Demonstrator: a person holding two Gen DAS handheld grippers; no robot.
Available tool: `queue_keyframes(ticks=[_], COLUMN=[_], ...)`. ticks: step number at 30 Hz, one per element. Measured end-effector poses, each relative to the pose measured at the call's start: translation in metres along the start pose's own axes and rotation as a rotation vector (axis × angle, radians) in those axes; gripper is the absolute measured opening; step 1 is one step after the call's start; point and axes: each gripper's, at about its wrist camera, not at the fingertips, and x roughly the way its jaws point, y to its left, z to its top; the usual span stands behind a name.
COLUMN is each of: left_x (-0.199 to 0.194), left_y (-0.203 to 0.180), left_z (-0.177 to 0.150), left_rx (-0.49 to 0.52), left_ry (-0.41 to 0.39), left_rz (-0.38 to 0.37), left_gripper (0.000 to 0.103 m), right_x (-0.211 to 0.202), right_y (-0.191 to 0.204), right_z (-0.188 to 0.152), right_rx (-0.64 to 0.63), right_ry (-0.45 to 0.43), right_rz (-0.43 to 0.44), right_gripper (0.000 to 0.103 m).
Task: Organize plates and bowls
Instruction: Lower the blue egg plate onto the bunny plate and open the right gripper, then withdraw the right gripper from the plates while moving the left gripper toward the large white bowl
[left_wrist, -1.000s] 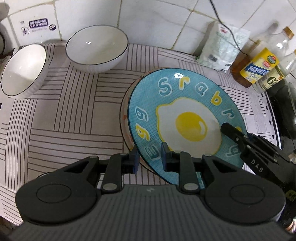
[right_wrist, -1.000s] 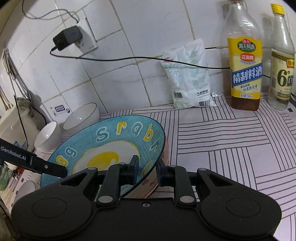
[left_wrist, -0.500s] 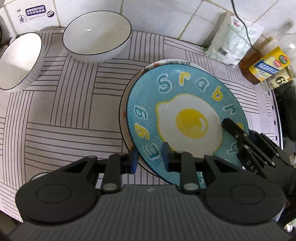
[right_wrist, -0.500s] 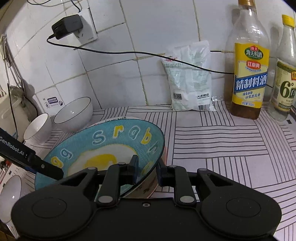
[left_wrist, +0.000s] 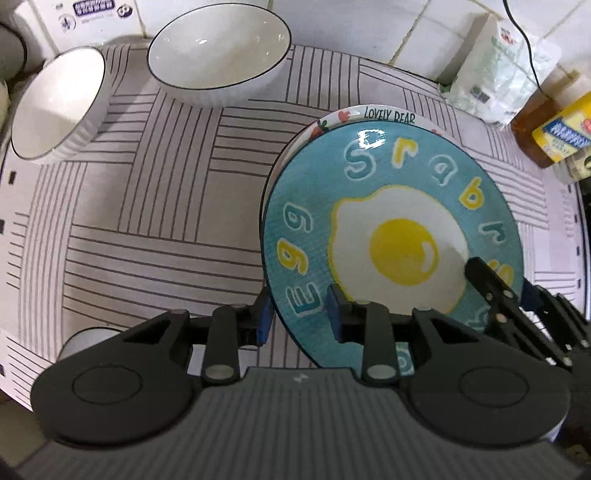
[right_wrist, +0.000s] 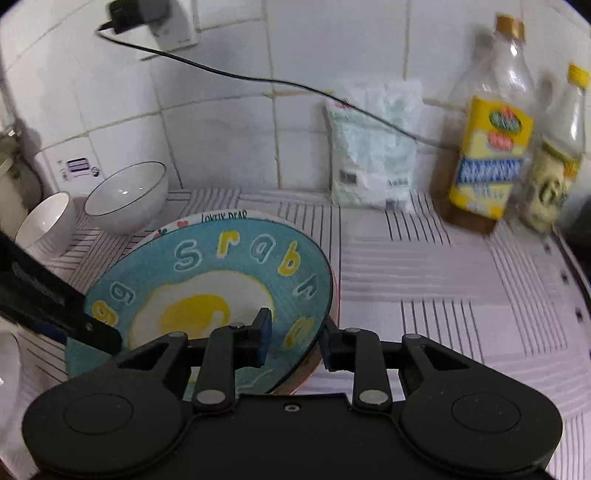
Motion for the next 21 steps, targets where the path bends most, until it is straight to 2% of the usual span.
queue_keyframes(ticks=[2, 5, 10, 14, 21], left_x=[0.000, 0.000, -0.005, -0.021, -0.056], left_y=[-0.005, -0.015, -0.019, -0.021, -0.019], left_z=[0.000, -0.003, -0.006, -0.017, -0.041], left_rx=[0.028, 0.086, 0.112, 0.151, 0.191], left_ry=[0.015, -0.018, -0.040, -0.072, -0.129], left_rz=[0.008, 0.063, 0.078, 0.082, 0.061], left_gripper=[0.028, 0.029, 0.028, 0.027, 0.027], right_x=[-0.003, 0.000, 0.002, -0.009, -0.046], right_y=[0.001, 0.010, -0.003, 0.003, 0.004], right_z=[0.003, -0.004, -0.012, -0.016, -0.021], right_rx=[0.026, -0.023, 0.043, -0.017, -0.056], right_ry=[0.035, 0.051, 0.028, -0.005, -0.078], right_rz=[-0.014, -0.103, -0.050, -0.063, -0.018], right_gripper=[0.032, 0.033, 0.032, 0.032, 0.032])
